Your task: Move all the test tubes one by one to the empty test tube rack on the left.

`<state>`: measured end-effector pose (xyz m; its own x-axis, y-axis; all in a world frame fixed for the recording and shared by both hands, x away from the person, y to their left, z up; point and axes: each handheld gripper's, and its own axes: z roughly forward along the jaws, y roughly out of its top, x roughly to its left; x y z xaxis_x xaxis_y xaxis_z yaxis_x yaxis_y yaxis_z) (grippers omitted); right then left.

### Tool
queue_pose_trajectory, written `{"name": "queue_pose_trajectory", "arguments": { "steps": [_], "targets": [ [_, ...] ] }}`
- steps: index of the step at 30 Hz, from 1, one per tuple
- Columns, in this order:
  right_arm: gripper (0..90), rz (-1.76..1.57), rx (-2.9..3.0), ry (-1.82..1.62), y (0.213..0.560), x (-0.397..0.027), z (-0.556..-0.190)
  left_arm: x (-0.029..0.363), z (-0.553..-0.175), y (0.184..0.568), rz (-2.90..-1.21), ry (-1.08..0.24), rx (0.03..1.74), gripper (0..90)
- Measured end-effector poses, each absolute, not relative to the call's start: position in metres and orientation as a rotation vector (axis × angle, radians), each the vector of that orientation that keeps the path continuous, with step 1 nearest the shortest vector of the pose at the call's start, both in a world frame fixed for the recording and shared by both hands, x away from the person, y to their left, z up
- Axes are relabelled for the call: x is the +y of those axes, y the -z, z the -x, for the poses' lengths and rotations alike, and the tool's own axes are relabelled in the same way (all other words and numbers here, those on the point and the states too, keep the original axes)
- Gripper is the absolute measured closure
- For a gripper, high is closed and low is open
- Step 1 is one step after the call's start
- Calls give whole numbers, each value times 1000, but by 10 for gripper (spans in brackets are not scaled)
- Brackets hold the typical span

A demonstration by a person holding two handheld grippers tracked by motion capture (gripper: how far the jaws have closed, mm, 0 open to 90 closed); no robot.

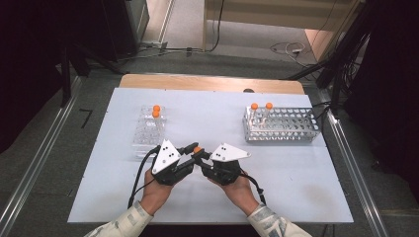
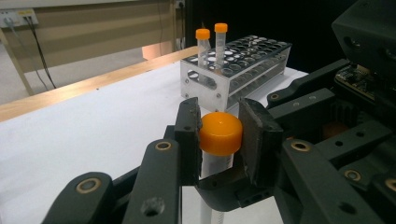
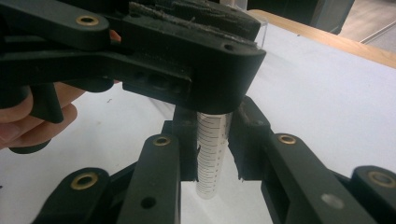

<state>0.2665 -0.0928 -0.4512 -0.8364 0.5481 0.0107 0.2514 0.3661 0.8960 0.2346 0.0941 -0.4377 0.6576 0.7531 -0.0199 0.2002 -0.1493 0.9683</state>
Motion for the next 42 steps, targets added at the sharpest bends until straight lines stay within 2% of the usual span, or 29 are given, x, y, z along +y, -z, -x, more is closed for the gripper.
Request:
{"name": "queue_pose_trajectory", "arguments": {
  "steps": [2,5,9,17,31,42],
  "targets": [
    [527,-709,2354,-1458,451,-93,-267,95,-235,436,-1679,-580,787,698],
    [378,-717,2361,-1447,451,-94,-268,101,-236,432,-1662,-578,797,698],
    [291,-762,2349,-1426,451,-101,-273,108,-240,428,-1631,-576,818,698],
    [275,-825,2312,-1414,451,-116,-279,119,-259,422,-1617,-559,884,698],
    [268,-923,2254,-1385,452,-152,-286,153,-287,408,-1522,-636,988,698],
    [269,-980,2210,-1380,451,-173,-287,179,-296,401,-1473,-694,1056,698]
  ]
}}
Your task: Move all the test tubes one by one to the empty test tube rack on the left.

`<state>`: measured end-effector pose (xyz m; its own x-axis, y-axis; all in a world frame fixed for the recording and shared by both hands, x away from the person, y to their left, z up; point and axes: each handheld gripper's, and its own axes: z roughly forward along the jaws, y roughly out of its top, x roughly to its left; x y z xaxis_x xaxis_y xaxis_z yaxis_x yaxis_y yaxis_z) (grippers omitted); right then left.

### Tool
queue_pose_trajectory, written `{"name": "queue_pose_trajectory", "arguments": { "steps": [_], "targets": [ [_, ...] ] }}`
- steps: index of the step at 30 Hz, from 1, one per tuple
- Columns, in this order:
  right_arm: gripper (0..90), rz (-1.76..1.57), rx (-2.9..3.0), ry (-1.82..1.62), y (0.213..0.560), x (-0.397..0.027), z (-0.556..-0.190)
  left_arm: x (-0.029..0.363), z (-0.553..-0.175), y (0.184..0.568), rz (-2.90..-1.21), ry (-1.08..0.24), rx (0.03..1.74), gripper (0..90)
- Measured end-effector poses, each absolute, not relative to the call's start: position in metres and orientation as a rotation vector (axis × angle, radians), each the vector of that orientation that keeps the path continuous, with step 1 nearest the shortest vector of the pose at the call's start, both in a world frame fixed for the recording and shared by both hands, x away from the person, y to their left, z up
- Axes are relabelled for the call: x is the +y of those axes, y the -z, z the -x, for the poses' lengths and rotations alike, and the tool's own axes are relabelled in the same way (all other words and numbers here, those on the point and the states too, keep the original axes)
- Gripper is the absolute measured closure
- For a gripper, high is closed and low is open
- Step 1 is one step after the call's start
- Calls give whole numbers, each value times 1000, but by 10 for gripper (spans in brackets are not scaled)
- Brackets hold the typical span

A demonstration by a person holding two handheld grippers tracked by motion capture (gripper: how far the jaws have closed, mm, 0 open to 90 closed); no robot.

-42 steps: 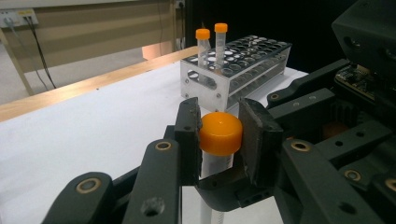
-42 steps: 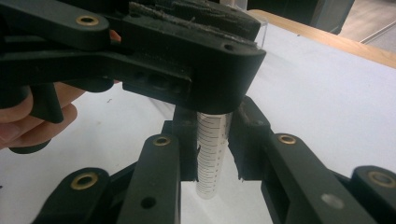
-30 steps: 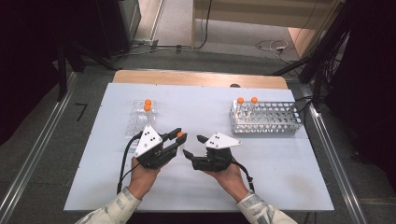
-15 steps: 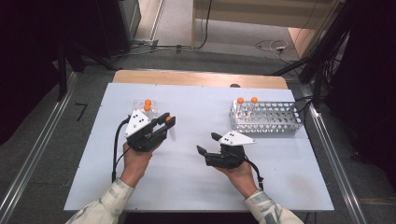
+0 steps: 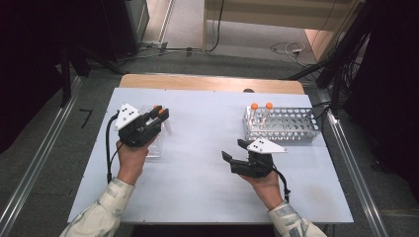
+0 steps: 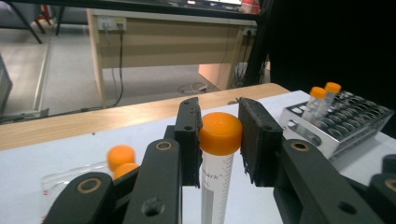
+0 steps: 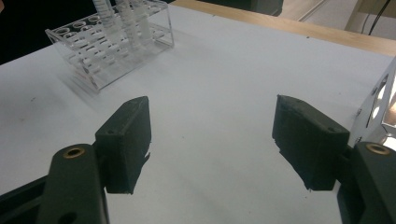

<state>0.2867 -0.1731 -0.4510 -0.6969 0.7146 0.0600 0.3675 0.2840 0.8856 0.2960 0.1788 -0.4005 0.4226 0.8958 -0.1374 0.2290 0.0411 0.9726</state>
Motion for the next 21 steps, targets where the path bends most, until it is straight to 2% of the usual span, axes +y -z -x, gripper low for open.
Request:
{"name": "queue_pose_trajectory", "arguments": {
  "steps": [21],
  "targets": [
    [270,-989,2198,-1384,451,-175,-287,203,-307,398,-1453,-795,1132,698]
  ]
}}
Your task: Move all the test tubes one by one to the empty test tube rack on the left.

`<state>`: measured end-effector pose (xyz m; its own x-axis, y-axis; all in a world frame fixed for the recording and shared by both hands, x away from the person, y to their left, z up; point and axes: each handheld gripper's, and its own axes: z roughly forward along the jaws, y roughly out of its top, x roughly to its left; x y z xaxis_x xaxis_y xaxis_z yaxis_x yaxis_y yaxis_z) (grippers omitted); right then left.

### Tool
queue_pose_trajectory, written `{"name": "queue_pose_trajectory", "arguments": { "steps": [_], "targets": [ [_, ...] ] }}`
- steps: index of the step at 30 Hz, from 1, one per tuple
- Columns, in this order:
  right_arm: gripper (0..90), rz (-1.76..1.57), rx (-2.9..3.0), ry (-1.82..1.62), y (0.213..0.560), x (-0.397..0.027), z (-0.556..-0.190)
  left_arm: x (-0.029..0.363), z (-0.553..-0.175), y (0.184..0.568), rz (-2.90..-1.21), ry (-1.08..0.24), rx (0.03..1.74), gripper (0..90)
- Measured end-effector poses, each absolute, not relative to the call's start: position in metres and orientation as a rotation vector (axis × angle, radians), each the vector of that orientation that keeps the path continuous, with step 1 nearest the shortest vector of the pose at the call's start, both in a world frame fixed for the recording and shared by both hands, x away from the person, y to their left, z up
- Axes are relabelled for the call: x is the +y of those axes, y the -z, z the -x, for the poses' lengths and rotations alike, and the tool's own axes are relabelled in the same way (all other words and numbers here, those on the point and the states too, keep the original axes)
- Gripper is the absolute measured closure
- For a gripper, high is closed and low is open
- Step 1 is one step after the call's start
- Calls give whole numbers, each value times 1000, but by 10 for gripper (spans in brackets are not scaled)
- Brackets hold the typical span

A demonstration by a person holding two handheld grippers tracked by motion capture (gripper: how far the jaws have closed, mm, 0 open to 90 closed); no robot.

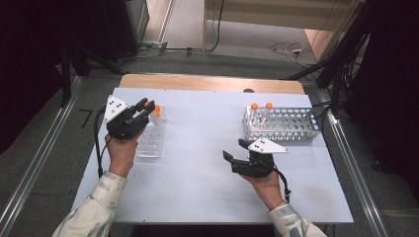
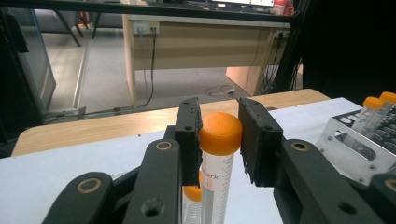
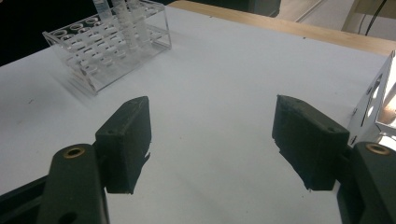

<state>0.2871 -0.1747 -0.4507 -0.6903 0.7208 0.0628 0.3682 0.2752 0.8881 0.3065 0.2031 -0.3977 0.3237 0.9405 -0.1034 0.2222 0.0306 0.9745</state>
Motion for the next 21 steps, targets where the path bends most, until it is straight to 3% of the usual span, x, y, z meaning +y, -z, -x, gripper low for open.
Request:
{"name": "queue_pose_trajectory", "arguments": {
  "steps": [21],
  "targets": [
    [270,-989,2199,-1379,451,-175,-287,196,-309,418,-1524,-821,1170,695]
  ]
}}
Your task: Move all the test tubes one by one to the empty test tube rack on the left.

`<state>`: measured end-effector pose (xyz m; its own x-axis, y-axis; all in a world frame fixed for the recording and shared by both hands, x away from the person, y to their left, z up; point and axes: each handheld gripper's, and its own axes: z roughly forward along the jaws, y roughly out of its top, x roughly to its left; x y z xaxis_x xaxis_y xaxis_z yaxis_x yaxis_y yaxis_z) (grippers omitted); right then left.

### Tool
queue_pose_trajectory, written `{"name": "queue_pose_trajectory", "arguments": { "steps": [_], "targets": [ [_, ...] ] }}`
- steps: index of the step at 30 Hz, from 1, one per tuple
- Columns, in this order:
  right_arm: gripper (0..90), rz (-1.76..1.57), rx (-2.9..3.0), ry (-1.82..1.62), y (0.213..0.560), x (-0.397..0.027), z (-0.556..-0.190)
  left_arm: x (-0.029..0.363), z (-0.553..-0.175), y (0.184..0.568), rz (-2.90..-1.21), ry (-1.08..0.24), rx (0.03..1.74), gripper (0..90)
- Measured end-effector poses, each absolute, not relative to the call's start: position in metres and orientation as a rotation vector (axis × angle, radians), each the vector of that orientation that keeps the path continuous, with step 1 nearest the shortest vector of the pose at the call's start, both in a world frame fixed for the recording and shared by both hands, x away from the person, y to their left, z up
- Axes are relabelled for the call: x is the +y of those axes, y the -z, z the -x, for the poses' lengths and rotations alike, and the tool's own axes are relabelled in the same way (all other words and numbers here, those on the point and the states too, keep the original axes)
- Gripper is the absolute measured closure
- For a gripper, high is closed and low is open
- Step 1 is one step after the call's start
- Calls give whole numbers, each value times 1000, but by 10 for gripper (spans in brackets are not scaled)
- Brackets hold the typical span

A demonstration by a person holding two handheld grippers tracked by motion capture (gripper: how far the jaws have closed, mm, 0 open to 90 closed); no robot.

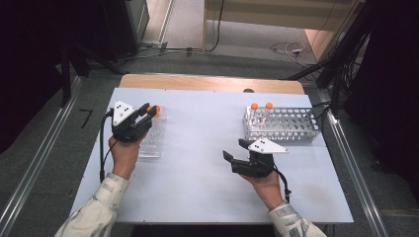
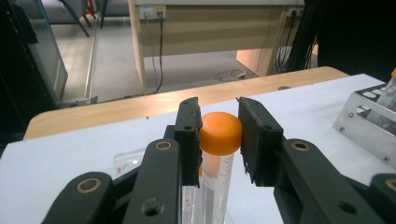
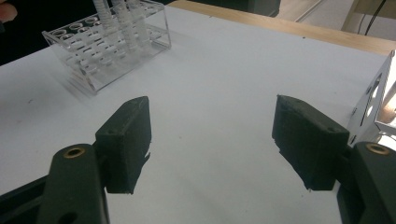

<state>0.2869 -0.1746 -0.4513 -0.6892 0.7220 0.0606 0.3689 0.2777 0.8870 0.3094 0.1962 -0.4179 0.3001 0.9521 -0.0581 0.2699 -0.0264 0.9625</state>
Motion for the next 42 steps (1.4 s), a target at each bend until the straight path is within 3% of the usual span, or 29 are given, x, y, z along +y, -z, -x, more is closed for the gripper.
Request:
{"name": "queue_pose_trajectory", "arguments": {
  "steps": [15,25,38,42],
  "targets": [
    [270,-987,2210,-1376,453,-173,-287,192,-309,432,-1553,-819,1192,688],
    [270,-988,2208,-1376,453,-173,-287,192,-305,429,-1538,-813,1192,579],
    [273,-1016,2163,-1370,451,-182,-291,178,-278,424,-1497,-729,1146,248],
    [280,-1038,2129,-1357,448,-190,-294,171,-270,425,-1514,-703,1116,203]
  ]
}}
